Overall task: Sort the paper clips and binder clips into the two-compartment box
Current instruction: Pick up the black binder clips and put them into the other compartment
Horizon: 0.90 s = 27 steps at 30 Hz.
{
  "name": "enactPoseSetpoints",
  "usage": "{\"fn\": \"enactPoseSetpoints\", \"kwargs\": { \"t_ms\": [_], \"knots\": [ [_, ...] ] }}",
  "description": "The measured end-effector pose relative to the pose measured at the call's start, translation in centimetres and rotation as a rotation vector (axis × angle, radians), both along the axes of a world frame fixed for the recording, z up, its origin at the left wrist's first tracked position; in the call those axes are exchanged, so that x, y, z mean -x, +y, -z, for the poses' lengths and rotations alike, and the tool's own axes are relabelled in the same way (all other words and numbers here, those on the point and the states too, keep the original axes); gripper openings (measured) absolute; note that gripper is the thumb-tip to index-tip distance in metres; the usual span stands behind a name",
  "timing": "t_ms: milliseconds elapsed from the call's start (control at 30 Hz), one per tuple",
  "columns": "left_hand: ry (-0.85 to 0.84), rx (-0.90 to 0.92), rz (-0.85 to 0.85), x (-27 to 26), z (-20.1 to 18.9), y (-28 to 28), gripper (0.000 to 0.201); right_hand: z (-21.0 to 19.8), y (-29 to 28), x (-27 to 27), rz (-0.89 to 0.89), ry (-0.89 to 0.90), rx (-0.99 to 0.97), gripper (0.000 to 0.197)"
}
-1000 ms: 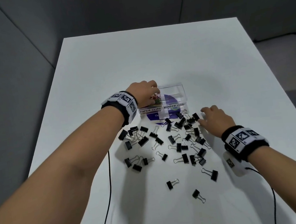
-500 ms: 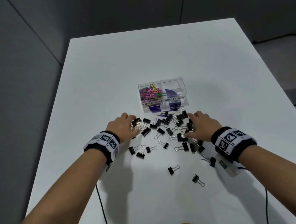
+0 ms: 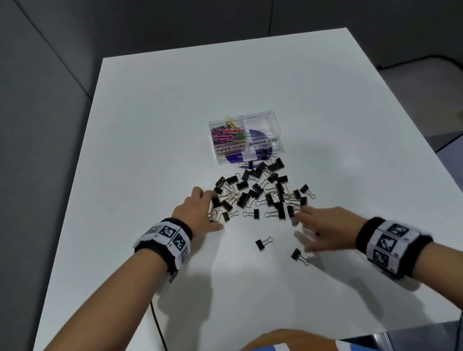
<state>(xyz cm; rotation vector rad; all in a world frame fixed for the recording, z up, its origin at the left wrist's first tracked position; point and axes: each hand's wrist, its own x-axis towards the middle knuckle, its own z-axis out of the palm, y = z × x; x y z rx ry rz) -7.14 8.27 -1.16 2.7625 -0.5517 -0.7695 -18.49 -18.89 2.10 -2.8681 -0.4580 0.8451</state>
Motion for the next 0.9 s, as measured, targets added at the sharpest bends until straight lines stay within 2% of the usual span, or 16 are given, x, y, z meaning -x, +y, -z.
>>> {"fn": "enactPoseSetpoints", "kwargs": {
  "t_ms": [100, 267, 367, 467, 500, 633, 833, 900],
  "knots": [
    [0.034, 0.080, -0.062, 0.9, 0.6, -0.5, 0.070, 1.6, 1.3, 1.9, -0.054, 0.059, 0.037, 0.046],
    [-0.010, 0.137, -0.030, 1.2, 0.6, -2.5, 0.058, 2.5, 2.8, -0.2, 0.130, -0.016, -0.102, 0.025],
    [-0.043, 0.110, -0.003, 0.9, 0.5, -3.2, 0.054, 2.2, 3.4, -2.1, 0.161, -0.089, -0.103, 0.019],
    [-0.111, 0.025, 0.033, 1.0, 0.5, -3.3, 0.058, 1.3, 3.2, -3.1, 0.256, -0.131, -0.138, 0.003],
    [-0.111, 0.008, 0.033, 1.1, 0.6, -3.2, 0.058, 1.0, 2.9, -3.2, 0.316, -0.140, -0.174, 0.004],
    [-0.069, 0.024, -0.009, 1.6, 1.1, -3.0, 0.049, 1.1, 0.7, -2.8, 0.485, -0.121, -0.240, 0.030],
    [-0.046, -0.008, -0.014, 2.0, 0.9, -3.9, 0.062, 1.2, -1.6, -1.1, 0.596, -0.065, -0.124, 0.011],
    [-0.046, -0.044, -0.023, 2.1, 0.8, -4.6, 0.057, 1.3, -1.6, -0.3, 0.599, 0.021, -0.087, 0.026]
  ]
}}
